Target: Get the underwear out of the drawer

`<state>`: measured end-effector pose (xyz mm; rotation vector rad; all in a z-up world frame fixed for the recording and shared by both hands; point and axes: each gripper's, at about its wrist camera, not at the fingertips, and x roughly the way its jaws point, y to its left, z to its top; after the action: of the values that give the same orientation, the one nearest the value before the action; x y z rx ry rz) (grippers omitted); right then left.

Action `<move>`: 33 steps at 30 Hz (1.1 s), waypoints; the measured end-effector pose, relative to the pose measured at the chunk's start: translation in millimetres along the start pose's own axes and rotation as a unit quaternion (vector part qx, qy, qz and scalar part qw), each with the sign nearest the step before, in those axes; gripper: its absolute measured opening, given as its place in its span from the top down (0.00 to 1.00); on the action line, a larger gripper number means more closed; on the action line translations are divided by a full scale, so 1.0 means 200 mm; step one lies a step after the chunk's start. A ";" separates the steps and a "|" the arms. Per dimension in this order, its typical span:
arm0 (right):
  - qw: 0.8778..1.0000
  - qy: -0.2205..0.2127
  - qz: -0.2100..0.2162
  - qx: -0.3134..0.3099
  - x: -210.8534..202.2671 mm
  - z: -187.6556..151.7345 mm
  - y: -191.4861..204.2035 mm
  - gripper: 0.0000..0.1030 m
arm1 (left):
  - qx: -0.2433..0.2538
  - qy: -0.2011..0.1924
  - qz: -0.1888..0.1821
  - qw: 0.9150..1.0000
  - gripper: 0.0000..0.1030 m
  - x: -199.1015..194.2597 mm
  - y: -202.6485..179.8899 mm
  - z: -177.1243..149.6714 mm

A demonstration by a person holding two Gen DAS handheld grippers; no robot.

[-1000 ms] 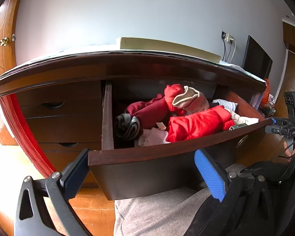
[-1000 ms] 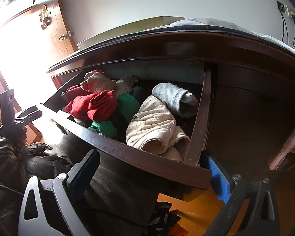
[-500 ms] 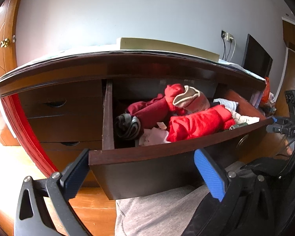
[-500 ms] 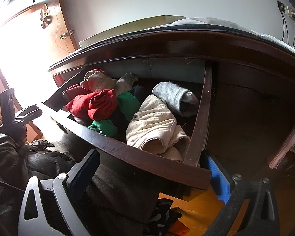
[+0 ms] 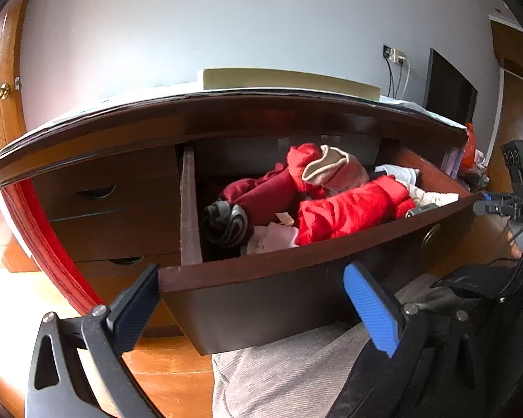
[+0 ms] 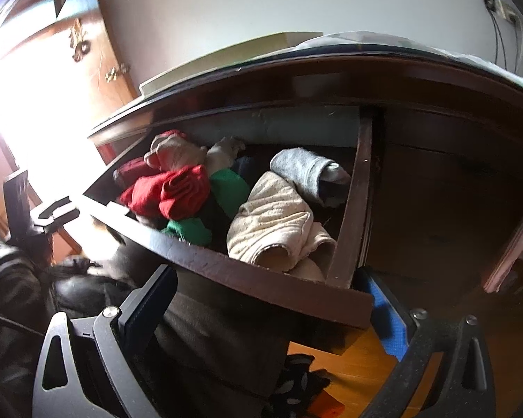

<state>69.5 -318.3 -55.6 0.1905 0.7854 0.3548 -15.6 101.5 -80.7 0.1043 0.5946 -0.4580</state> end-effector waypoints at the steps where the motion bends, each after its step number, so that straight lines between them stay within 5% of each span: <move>1: 1.000 -0.001 0.002 0.001 0.00 0.00 0.00 0.01 | 0.004 -0.002 -0.002 1.000 0.01 0.00 0.00 0.01; 12: 1.000 0.011 0.001 -0.017 -0.01 0.01 0.01 0.02 | 0.040 -0.014 0.003 0.999 0.08 -0.06 0.01 0.06; 21: 0.998 -0.033 -0.009 -0.046 -0.10 0.13 0.07 0.04 | 0.033 -0.027 0.007 0.999 0.07 -0.04 0.02 0.15; 33: 0.999 -0.022 -0.013 -0.025 -0.06 0.09 0.01 0.04 | 0.017 0.007 0.030 0.999 0.07 0.03 0.05 0.15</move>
<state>75.0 -320.9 -34.8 0.1405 0.7340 0.3435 8.1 101.2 -59.5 0.1578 0.5951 -0.4091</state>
